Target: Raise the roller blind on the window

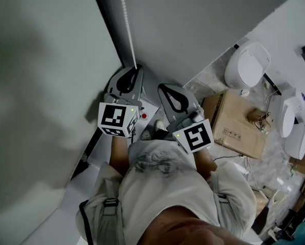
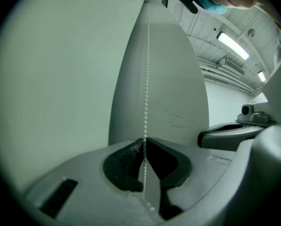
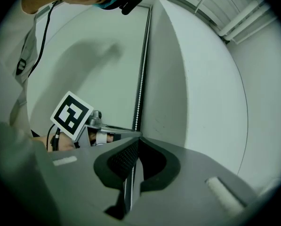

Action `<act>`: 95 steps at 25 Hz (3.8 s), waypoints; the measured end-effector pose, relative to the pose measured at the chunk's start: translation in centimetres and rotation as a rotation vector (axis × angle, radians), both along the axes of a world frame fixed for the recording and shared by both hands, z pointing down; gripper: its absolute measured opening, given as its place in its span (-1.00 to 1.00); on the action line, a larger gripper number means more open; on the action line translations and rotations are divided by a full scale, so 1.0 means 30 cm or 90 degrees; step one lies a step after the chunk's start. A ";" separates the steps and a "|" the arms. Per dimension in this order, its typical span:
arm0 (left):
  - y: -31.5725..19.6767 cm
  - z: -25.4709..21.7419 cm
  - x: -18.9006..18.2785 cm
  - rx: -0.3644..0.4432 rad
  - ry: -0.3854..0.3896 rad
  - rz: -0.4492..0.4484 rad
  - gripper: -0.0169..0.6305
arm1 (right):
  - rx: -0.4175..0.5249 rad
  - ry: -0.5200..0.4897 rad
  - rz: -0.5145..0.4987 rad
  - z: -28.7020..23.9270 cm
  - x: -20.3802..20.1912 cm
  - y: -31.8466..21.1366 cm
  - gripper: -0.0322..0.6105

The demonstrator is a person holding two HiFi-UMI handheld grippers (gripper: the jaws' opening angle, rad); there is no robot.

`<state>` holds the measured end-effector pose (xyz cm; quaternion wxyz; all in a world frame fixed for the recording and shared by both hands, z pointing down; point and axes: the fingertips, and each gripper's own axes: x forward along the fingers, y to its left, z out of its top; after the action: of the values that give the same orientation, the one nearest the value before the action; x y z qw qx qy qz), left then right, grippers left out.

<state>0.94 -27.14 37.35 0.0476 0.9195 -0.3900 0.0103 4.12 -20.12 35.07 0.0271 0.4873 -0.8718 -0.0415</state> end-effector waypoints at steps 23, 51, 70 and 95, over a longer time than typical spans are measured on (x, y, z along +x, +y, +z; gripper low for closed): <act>0.217 0.043 -0.015 -0.046 0.011 0.071 -0.88 | 0.024 -0.044 -0.150 -0.236 -0.151 0.017 -0.75; 0.286 0.079 -0.039 -0.058 0.032 0.077 -0.88 | 0.087 -0.041 -0.190 -0.385 -0.221 0.041 -0.87; 0.298 0.235 -0.069 -0.118 0.030 0.077 -0.88 | 0.044 -0.021 -0.178 -0.218 -0.238 0.049 -0.87; 0.298 0.520 -0.096 -0.214 0.008 0.072 -0.89 | 0.002 0.019 -0.164 0.032 -0.267 0.039 -0.87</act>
<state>-1.94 -18.19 52.96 0.2022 0.9191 -0.3304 0.0723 -3.89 -18.95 36.03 0.0339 0.3707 -0.9266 -0.0530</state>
